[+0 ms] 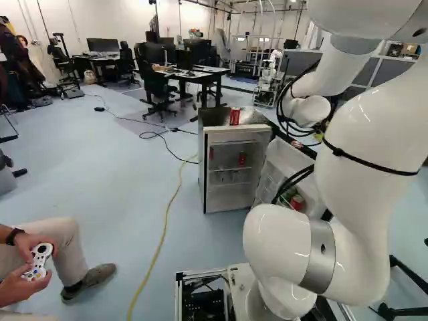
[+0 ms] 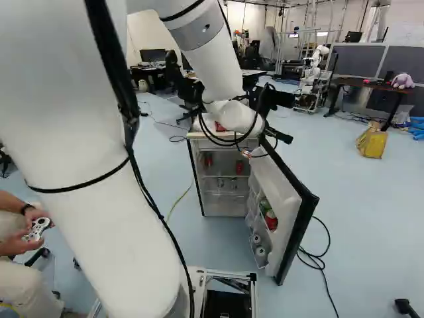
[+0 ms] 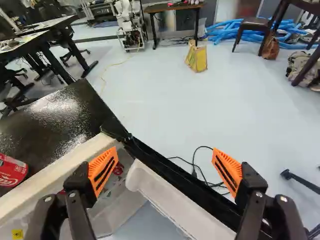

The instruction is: Grab a drink from the fridge

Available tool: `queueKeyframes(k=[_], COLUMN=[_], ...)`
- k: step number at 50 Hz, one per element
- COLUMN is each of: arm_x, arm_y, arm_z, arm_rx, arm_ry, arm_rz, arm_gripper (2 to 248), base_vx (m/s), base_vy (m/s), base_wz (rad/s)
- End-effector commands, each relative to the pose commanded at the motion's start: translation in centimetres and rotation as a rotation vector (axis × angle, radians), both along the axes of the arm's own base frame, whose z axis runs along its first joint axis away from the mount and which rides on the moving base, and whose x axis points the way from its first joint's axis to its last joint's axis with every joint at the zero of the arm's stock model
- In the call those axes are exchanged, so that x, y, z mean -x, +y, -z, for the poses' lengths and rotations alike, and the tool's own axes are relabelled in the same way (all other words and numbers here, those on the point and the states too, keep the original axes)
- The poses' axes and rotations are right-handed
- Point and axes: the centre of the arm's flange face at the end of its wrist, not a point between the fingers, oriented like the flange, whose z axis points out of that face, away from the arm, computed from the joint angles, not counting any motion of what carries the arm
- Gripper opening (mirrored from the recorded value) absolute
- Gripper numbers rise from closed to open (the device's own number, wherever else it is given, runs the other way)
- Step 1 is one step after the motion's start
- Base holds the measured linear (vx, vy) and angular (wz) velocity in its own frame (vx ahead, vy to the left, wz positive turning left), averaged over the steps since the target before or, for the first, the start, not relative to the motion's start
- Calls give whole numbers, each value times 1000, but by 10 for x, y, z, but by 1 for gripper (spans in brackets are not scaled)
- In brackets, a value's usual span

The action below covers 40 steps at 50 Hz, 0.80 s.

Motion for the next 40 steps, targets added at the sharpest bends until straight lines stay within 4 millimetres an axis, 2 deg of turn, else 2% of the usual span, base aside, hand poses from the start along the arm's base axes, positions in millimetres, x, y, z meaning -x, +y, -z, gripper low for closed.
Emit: queueKeyframes(k=[40], arm_x=[-2], arm_y=[-64], arm_z=[14], arm_rx=[-148], arm_ry=[78], arm_rz=[149], arm_gripper=[247], base_vx=[0], base_vy=[0], base_wz=[0])
